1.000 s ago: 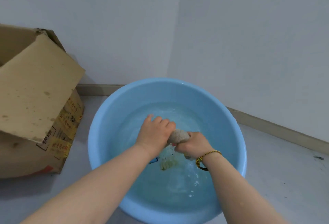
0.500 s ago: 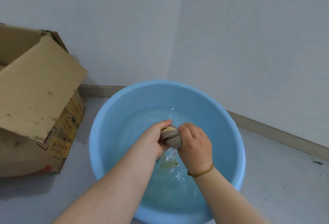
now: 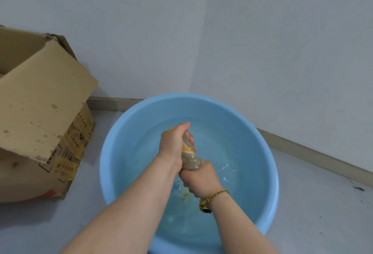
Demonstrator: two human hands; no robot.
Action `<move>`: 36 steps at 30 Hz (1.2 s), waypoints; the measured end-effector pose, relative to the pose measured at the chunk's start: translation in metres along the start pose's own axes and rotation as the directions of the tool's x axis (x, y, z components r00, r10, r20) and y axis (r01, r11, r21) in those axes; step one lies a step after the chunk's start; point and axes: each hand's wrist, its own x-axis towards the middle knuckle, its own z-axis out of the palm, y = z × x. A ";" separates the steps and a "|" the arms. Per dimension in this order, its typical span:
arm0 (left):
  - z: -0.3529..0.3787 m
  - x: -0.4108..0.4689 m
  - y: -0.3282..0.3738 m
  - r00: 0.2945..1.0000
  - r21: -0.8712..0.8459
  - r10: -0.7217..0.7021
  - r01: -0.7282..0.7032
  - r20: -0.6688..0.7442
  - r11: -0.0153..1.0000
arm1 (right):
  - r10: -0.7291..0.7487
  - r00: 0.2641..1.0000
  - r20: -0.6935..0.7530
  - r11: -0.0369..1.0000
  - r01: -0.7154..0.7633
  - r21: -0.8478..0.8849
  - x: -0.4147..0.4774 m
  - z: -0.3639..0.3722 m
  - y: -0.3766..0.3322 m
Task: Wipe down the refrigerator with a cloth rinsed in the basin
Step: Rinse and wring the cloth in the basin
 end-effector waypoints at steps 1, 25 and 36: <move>-0.001 -0.001 0.000 1.000 -0.015 -0.002 0.003 0.027 1.000 | 0.034 0.997 0.075 0.999 -0.036 0.032 -0.001 -0.005 -0.002; -0.029 -0.027 -0.004 0.447 0.690 -0.727 0.280 0.521 0.667 | -0.934 0.231 0.272 -0.181 0.352 -0.918 0.023 -0.066 0.008; -0.015 -0.008 -0.026 0.869 0.820 0.060 -0.439 0.492 -0.369 | -0.324 0.946 -0.029 0.367 0.098 -0.925 0.013 -0.042 0.002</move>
